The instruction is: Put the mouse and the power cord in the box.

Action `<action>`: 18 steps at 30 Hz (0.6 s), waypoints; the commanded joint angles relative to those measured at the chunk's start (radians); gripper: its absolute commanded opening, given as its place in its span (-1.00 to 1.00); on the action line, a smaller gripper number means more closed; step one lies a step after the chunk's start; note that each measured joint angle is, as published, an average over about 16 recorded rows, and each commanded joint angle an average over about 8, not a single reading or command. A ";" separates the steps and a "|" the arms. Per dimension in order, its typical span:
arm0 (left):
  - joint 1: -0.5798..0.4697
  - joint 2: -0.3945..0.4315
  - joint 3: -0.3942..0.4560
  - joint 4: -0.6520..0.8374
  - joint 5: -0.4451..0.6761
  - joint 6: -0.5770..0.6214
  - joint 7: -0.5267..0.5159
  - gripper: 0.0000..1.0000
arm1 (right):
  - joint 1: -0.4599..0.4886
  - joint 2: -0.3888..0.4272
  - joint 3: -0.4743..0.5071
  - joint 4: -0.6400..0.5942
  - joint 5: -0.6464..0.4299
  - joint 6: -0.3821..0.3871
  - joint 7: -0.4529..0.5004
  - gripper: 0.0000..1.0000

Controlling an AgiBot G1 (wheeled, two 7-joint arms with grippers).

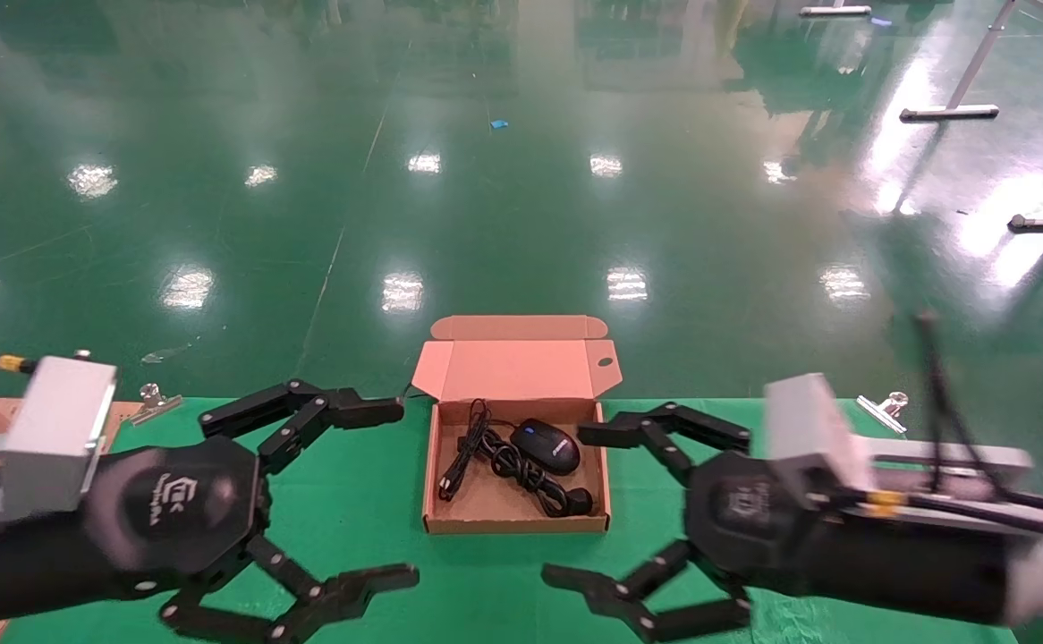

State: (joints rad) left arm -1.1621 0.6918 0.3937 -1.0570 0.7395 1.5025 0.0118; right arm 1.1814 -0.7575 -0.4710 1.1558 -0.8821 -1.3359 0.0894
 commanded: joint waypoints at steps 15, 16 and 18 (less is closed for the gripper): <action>0.097 -0.089 -0.128 -0.260 -0.010 -0.006 -0.217 1.00 | -0.121 0.164 0.216 0.145 0.171 -0.180 0.106 1.00; 0.099 -0.091 -0.130 -0.264 -0.010 -0.006 -0.219 1.00 | -0.123 0.168 0.221 0.148 0.175 -0.184 0.107 1.00; 0.101 -0.092 -0.132 -0.268 -0.010 -0.006 -0.220 1.00 | -0.126 0.171 0.225 0.151 0.179 -0.188 0.108 1.00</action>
State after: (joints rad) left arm -1.0652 0.6032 0.2665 -1.3134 0.7297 1.4962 -0.2029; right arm 1.0612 -0.5942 -0.2566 1.2996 -0.7116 -1.5147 0.1944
